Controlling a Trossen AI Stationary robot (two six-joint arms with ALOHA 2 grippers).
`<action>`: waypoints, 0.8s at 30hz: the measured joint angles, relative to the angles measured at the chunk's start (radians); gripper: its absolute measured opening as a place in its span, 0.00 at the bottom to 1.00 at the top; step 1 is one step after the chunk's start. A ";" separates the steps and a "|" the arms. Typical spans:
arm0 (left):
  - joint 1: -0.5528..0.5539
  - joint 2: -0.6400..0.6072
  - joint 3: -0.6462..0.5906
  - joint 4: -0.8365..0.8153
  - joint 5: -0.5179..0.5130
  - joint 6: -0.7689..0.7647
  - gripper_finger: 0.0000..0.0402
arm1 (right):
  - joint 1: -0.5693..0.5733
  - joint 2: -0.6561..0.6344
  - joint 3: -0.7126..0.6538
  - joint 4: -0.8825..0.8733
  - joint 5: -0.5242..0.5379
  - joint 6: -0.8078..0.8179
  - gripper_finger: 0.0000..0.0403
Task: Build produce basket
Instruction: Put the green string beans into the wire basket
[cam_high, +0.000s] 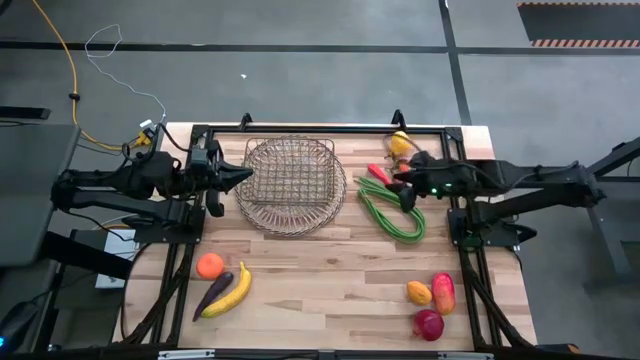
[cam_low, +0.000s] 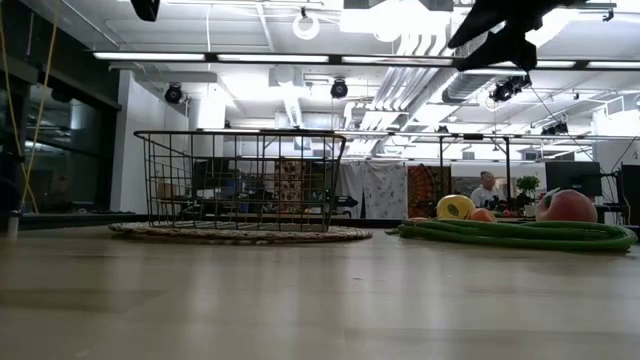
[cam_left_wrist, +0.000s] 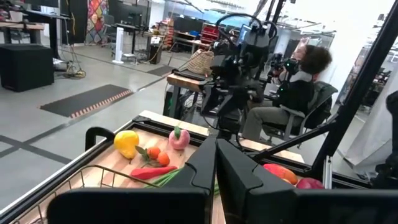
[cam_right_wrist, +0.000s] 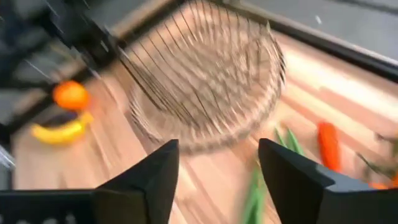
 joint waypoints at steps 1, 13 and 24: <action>0.000 0.000 0.000 -0.002 0.000 0.000 0.01 | -0.006 0.033 0.023 -0.042 -0.009 0.006 0.55; 0.000 0.000 -0.001 -0.055 -0.091 -0.032 0.01 | -0.022 0.366 0.072 -0.162 -0.105 0.218 0.57; 0.000 0.000 -0.001 -0.052 -0.116 0.000 0.01 | -0.079 0.658 0.071 -0.130 -0.080 0.311 0.57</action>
